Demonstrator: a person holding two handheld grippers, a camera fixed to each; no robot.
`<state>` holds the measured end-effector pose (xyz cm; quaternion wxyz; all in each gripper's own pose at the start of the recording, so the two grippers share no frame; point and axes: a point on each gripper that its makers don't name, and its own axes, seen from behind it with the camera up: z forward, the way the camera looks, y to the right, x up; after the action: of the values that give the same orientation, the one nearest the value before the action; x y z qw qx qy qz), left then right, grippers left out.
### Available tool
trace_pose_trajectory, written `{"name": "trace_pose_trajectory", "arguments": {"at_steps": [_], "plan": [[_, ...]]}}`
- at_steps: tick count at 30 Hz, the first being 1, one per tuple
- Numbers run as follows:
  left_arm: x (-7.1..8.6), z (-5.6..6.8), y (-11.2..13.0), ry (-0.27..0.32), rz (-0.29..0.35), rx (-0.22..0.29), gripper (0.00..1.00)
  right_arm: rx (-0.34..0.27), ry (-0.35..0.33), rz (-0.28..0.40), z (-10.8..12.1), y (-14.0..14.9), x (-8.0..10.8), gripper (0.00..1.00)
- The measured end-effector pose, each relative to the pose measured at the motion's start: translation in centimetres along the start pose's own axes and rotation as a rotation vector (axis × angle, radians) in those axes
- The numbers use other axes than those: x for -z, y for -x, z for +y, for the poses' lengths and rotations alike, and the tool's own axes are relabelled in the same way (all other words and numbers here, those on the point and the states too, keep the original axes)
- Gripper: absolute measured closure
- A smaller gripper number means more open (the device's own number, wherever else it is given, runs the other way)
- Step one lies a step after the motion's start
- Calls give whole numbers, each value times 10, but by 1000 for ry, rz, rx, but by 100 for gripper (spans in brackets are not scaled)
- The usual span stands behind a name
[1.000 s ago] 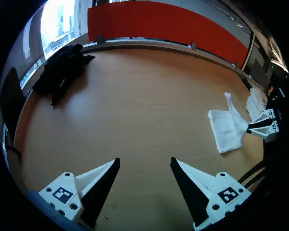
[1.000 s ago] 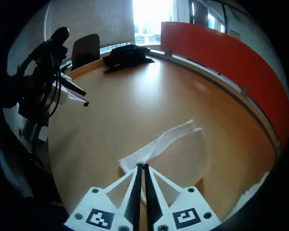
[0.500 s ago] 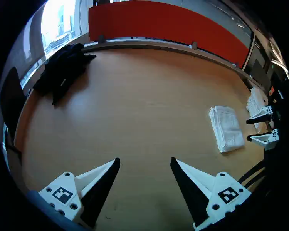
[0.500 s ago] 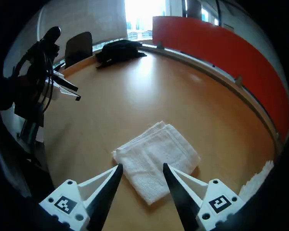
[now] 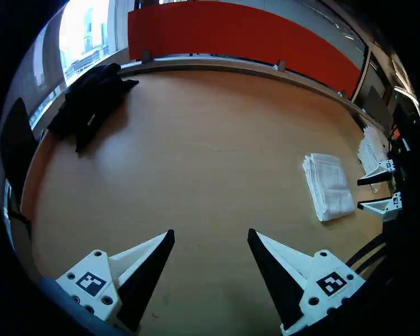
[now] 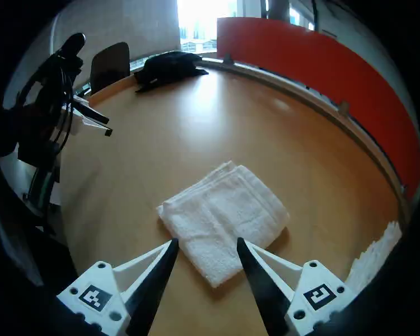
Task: Fold towel
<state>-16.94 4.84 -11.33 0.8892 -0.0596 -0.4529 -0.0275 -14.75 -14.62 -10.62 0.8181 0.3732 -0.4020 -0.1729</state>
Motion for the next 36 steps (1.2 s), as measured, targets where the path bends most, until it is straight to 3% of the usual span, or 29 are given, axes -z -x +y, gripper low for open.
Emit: {"name": "trace_pose_trajectory", "arguments": {"at_steps": [17, 21, 36], "plan": [[0, 1, 0, 1, -1, 1, 3, -34, 15, -109, 4, 60, -7, 21], [-1, 1, 0, 1, -1, 0, 3, -42, 19, -119, 6, 66, -8, 25], [-1, 3, -1, 5, 1, 0, 3, -53, 29, -134, 7, 75, -7, 66]]}}
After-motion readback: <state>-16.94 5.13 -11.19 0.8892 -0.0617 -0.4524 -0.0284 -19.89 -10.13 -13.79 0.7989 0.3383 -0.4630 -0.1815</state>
